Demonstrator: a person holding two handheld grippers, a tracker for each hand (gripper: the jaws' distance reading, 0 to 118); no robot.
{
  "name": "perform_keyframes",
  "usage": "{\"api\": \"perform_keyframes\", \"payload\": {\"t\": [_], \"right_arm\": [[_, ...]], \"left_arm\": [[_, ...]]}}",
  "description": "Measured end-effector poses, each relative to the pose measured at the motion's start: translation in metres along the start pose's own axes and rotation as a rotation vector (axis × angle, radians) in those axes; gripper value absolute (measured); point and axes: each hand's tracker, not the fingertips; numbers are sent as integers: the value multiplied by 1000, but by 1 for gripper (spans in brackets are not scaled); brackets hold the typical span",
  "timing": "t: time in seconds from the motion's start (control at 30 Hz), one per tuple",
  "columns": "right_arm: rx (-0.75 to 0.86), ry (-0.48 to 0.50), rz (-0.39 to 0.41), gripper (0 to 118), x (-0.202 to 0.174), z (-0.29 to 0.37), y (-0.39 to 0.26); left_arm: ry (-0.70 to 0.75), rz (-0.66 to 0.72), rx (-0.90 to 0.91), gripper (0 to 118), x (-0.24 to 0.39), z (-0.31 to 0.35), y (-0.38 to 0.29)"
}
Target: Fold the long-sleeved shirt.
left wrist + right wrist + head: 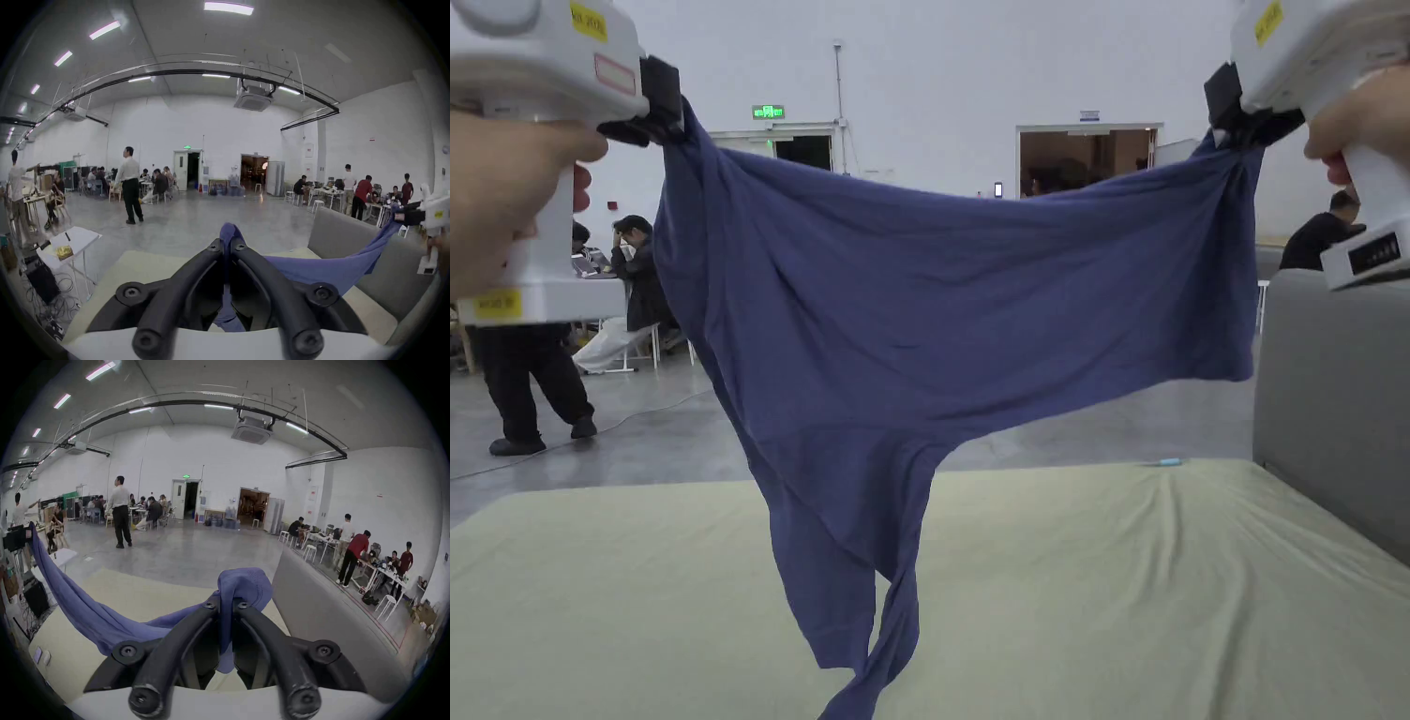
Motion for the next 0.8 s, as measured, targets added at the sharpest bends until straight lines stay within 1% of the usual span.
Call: {"api": "perform_keyframes", "payload": {"t": [0.13, 0.2, 0.27, 0.37, 0.47, 0.53, 0.6, 0.73, 0.8], "right_arm": [[-105, 33, 28, 4, -4, -35, -83], [-172, 70, 28, 4, -6, -52, -142], [-273, 90, 19, 4, -13, -58, -210], [-390, 122, 41, 4, -19, -61, -310], [-489, 147, 35, 4, -24, -40, -397], [-522, 160, 46, 4, -23, -24, -440], [-559, 179, 85, 4, -26, 2, -483], [-637, 234, 116, 4, -39, 46, -537], [-670, 243, 131, 4, -47, 66, -562]], "left_arm": [[-22, -30, -181, 0, 2, -9, -77], [-60, -73, -256, 0, -2, -27, -116], [-82, -93, -340, 0, 1, -23, -170], [-134, -98, -481, 0, -1, -14, -251], [-184, -100, -594, 0, -3, 17, -325], [-202, -67, -667, 0, -8, 44, -366], [-227, -21, -741, 0, -19, 75, -406], [-249, 18, -843, 0, -30, 137, -467], [-239, -30, -895, 0, -31, 163, -499]]}}
